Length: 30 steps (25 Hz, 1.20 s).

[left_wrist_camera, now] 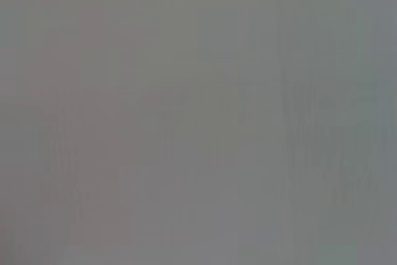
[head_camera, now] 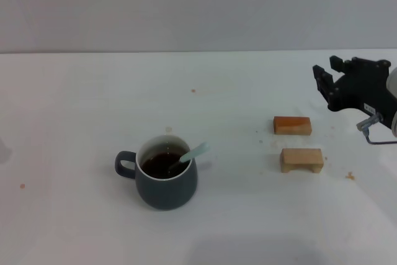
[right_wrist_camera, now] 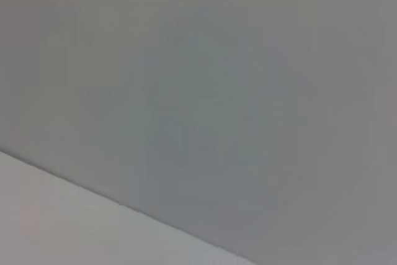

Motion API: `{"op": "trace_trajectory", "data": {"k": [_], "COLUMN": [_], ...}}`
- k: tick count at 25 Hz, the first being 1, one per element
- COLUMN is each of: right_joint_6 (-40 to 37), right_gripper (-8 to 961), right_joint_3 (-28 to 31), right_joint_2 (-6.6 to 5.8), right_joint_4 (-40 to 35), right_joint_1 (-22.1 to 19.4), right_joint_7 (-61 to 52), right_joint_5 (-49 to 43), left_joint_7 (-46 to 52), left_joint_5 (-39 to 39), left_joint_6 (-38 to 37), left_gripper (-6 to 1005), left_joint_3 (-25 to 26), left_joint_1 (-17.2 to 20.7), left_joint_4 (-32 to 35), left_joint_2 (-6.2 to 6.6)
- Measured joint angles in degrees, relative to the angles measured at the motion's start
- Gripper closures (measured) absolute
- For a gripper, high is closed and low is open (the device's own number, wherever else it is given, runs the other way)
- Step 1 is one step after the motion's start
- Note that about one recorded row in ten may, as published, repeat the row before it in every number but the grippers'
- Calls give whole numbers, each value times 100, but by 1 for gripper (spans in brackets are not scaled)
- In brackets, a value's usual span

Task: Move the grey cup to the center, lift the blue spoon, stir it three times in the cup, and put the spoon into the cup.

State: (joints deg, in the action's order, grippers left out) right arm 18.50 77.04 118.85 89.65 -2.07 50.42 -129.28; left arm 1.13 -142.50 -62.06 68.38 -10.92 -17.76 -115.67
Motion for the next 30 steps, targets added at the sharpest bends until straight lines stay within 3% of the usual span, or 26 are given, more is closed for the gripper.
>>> {"op": "trace_trajectory", "data": {"k": [4, 13, 19, 30], "right_joint_6": [-653, -1371, -1699, -3045], "right_gripper": [674, 697, 729, 729], "right_joint_3": [-42, -251, -499, -1322], "right_joint_2": [-13, 0, -9, -36], "right_joint_4": [-605, -1115, -1255, -1690], "right_joint_1": [68, 120, 119, 94], "right_joint_7": [32, 825, 916, 922], "right_joint_5": [415, 1325, 1372, 1112], "left_joint_7": [5, 9, 12, 109], "left_joint_5": [2, 11, 13, 12], "left_joint_6": [5, 29, 30, 28], "left_gripper": [1001, 1001, 1001, 1001], "left_joint_3": [0, 0, 0, 9], "left_joint_1": [-8, -21, -18, -45], "left_joint_4": [1, 0, 1, 78], "left_joint_2": [-5, -19, -19, -23]}}
